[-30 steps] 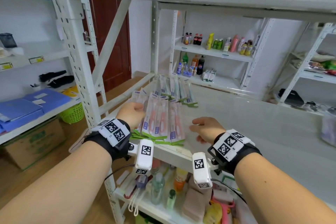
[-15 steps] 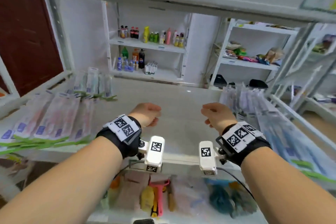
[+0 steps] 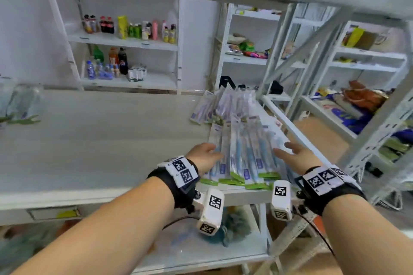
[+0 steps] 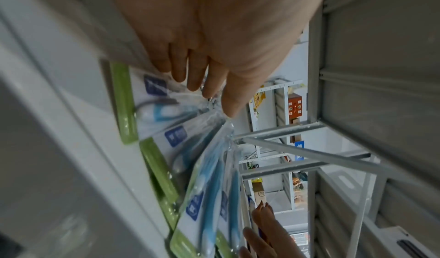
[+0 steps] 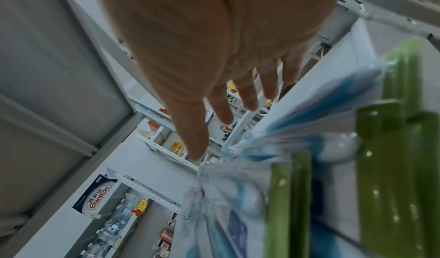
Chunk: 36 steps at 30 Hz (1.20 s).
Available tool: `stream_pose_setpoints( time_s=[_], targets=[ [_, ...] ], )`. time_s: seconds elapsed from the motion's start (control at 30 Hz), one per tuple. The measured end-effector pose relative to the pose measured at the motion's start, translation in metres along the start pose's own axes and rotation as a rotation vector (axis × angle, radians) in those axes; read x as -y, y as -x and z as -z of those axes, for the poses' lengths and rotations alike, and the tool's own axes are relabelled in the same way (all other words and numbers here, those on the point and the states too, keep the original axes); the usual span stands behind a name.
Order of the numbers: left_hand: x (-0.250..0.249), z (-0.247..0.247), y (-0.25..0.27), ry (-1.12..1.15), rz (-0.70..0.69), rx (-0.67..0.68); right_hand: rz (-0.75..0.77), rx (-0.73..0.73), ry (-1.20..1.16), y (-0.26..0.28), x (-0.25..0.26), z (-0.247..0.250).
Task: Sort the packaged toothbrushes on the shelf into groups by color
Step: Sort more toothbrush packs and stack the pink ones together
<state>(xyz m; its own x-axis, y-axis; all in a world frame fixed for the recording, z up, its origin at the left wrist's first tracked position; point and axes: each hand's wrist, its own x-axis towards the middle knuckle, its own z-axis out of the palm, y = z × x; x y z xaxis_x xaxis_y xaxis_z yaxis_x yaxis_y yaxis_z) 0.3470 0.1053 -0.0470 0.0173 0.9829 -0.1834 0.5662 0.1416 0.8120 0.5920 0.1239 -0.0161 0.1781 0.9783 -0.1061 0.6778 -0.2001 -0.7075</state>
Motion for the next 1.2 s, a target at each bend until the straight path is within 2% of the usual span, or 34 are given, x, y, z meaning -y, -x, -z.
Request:
stream_pose_setpoints(
  time_s=[0.2,0.37,0.57,0.73,0.97,1.2],
  targets=[
    [-0.014,-0.016,-0.009,-0.070,-0.037,-0.018,0.040,0.179,0.021,-0.009,-0.014,-0.004],
    [-0.015,-0.024,-0.011,-0.123,-0.049,0.067,0.045,0.206,-0.024,-0.009,-0.016,-0.010],
    [-0.010,-0.027,-0.002,-0.137,-0.113,0.067,0.044,0.217,-0.062,-0.004,-0.017,-0.022],
    [0.000,-0.019,0.007,-0.125,-0.111,0.087,0.034,0.225,-0.096,0.011,-0.013,-0.034],
    [0.033,0.016,0.027,-0.132,-0.120,0.080,0.054,0.255,-0.082,0.043,0.016,-0.065],
    [0.090,0.095,0.060,-0.107,-0.074,0.020,0.124,0.315,-0.039,0.077,0.082,-0.132]
  ],
)
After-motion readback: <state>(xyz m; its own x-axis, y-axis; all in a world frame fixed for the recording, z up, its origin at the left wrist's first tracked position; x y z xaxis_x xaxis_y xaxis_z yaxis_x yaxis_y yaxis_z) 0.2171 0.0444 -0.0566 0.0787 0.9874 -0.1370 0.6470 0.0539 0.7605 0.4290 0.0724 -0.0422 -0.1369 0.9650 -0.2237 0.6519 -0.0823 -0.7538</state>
